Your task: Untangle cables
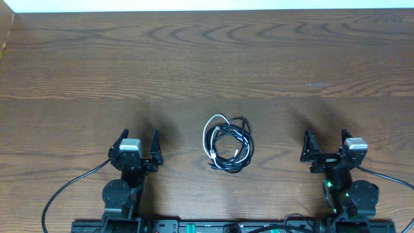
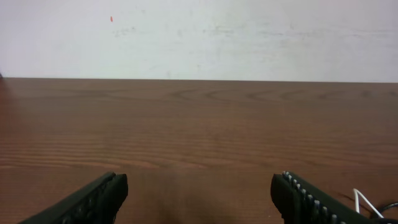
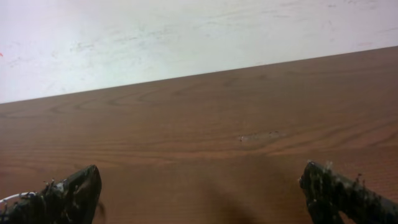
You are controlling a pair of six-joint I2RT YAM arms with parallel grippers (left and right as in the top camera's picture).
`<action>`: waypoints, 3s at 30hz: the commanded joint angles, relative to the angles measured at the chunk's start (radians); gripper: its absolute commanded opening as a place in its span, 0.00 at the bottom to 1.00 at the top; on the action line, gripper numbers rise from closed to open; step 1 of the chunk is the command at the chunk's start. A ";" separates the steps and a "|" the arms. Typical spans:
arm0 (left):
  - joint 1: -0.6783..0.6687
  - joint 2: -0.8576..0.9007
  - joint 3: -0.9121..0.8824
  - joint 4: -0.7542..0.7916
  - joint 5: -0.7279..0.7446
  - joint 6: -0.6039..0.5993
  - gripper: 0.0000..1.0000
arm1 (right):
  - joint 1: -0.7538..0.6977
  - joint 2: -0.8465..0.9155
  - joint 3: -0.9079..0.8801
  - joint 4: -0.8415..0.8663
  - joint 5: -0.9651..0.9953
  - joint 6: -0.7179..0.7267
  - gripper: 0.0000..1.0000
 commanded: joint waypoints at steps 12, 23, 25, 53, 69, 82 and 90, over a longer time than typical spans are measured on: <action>0.006 0.002 -0.009 -0.048 -0.018 0.009 0.80 | -0.004 -0.003 -0.004 0.000 0.005 0.011 0.99; 0.006 0.002 -0.009 -0.048 -0.018 0.009 0.80 | -0.004 -0.003 -0.004 0.000 0.005 0.011 0.99; 0.006 0.002 -0.009 -0.048 -0.018 0.009 0.79 | -0.004 -0.003 -0.004 0.000 0.005 0.011 0.99; 0.006 0.002 -0.009 -0.048 -0.018 0.009 0.80 | -0.004 -0.003 -0.005 0.000 0.005 0.011 0.99; 0.006 0.002 -0.009 -0.048 -0.018 0.009 0.79 | -0.004 -0.003 -0.004 0.000 0.005 0.011 0.99; 0.006 0.002 -0.009 -0.048 -0.018 0.009 0.79 | 0.026 -0.003 -0.004 0.000 0.005 0.011 0.99; 0.006 0.002 -0.009 -0.048 -0.019 0.009 0.80 | 0.026 -0.003 -0.004 0.000 0.005 0.011 0.99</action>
